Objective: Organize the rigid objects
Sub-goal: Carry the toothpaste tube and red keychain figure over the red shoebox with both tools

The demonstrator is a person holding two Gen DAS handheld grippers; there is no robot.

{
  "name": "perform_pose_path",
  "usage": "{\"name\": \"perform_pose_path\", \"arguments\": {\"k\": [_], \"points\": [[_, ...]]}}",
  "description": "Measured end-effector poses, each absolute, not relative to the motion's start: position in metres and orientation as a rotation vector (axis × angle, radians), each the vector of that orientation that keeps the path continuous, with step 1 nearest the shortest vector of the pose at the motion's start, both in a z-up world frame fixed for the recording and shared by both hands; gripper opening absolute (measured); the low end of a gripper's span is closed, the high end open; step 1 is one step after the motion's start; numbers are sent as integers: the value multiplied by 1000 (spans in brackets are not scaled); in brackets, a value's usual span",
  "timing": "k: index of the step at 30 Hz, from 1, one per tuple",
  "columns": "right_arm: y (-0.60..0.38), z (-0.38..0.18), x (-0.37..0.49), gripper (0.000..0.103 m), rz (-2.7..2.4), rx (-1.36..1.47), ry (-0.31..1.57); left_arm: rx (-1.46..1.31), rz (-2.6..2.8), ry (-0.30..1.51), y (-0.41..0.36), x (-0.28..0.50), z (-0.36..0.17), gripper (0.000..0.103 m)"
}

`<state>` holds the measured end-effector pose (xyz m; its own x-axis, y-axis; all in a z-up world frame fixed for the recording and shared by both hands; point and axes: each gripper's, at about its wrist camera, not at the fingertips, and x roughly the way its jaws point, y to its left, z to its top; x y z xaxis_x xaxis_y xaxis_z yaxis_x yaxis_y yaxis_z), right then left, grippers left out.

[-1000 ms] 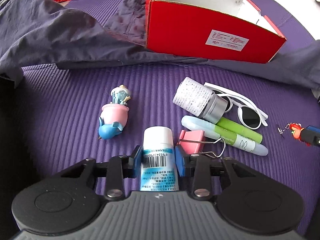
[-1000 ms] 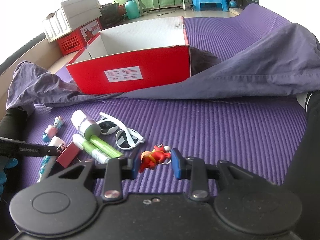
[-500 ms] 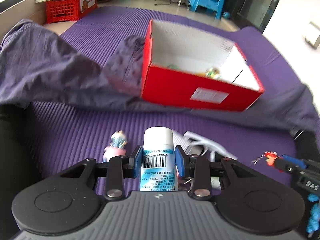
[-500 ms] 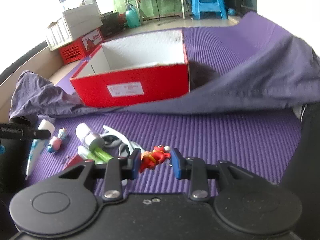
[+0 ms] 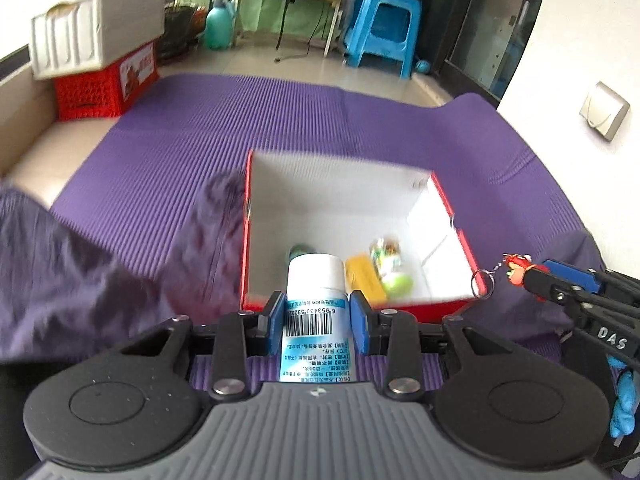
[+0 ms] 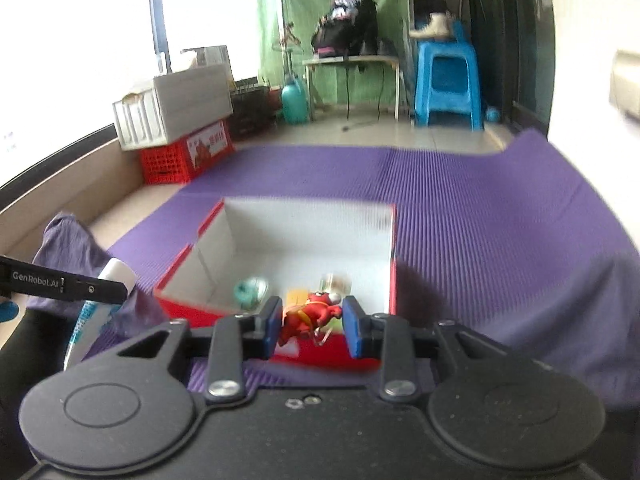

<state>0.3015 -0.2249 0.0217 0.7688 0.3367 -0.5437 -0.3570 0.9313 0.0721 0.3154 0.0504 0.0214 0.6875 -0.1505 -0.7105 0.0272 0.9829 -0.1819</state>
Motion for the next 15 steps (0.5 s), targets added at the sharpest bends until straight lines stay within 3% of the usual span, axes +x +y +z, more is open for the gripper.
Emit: {"name": "perform_pose_path", "arguments": {"k": [7,15], "points": [[-205,25,352,31,360,-98,561,-99,-99,757,33,367,42,34],[-176,-4,389,31,361,-154,608,-110,-82,799,24,435,18,34]]}}
